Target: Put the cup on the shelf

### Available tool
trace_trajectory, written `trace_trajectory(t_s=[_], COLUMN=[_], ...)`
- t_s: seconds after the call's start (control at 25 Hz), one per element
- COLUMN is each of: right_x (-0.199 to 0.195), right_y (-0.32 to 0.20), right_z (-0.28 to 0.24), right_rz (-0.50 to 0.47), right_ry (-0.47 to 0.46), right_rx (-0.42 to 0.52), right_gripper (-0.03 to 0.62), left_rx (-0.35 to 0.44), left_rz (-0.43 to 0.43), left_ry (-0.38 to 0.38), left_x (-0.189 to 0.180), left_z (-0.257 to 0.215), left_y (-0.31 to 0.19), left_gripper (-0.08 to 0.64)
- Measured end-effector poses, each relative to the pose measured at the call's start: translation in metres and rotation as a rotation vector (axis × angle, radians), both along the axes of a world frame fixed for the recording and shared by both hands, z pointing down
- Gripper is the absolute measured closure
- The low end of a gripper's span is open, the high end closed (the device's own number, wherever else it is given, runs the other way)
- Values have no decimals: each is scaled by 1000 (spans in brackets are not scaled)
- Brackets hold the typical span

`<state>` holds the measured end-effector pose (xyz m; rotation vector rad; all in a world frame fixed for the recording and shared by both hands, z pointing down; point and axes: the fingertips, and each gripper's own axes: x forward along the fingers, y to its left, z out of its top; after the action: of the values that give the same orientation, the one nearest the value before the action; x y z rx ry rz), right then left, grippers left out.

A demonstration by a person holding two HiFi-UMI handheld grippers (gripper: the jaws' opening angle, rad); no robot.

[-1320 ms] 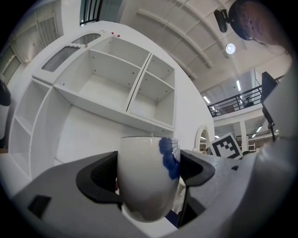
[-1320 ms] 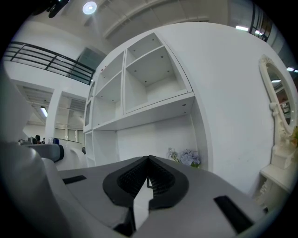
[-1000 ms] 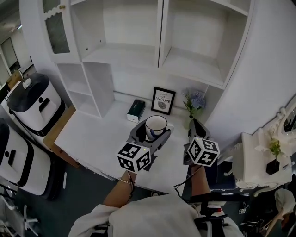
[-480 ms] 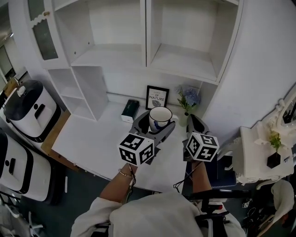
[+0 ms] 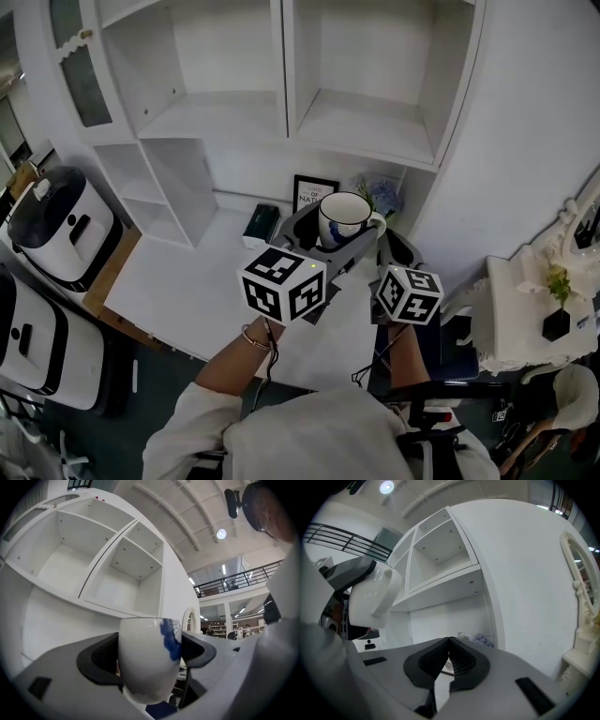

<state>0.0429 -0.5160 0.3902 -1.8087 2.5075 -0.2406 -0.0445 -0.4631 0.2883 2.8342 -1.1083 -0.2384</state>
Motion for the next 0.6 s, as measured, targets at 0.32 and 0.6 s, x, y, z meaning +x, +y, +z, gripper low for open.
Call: trace_trajectory(t_s=[0.32,0.6], right_x=[2,2], right_y=[-9,-15], right_z=[-3,-6], right_rz=[-15,-28], right_ry=[-1,10], right_rx=[1,2], right_gripper=[571,571], left_rx=[11,37], left_rz=[-2,32], left_ry=[0,25], left_x=[1,5], left_z=[-32,-74], left_y=[-14,-21], left_gripper=[167,167])
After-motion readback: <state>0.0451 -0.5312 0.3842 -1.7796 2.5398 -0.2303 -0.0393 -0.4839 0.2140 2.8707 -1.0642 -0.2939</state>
